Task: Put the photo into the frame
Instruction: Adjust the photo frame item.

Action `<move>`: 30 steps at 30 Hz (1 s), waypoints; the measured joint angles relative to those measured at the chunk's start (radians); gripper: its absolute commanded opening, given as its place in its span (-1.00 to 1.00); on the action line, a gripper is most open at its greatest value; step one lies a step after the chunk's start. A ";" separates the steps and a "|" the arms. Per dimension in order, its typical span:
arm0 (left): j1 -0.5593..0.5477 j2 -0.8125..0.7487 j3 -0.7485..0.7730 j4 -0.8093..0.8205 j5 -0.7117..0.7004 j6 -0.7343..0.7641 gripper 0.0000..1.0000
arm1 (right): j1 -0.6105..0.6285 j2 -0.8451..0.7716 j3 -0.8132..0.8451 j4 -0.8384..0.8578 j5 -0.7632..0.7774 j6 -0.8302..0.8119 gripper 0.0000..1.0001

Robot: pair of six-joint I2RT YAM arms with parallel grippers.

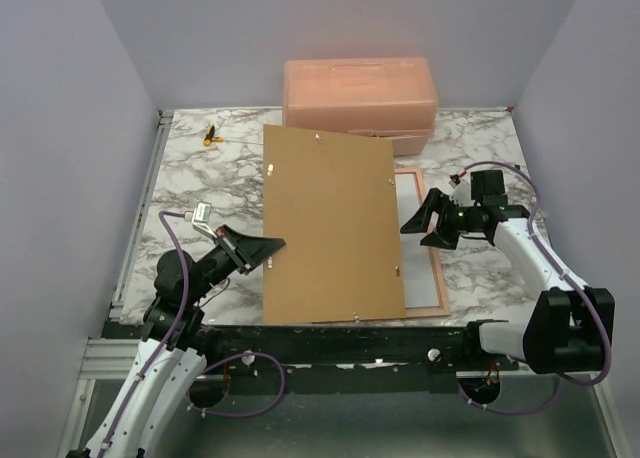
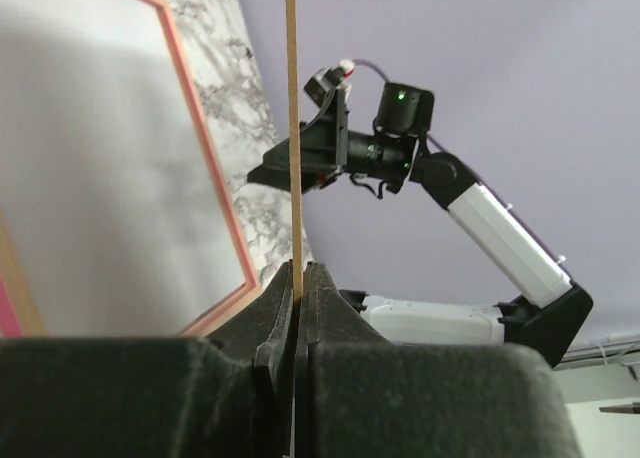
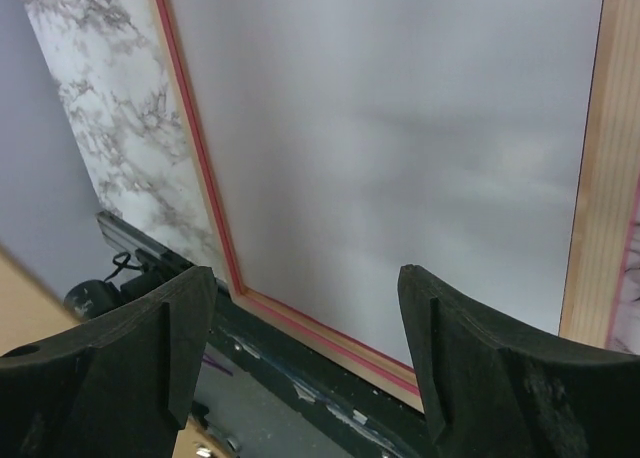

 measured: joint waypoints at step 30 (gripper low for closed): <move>0.196 0.051 -0.152 0.282 -0.004 -0.180 -1.00 | 0.315 -0.219 0.197 -0.237 -0.179 -0.043 -0.99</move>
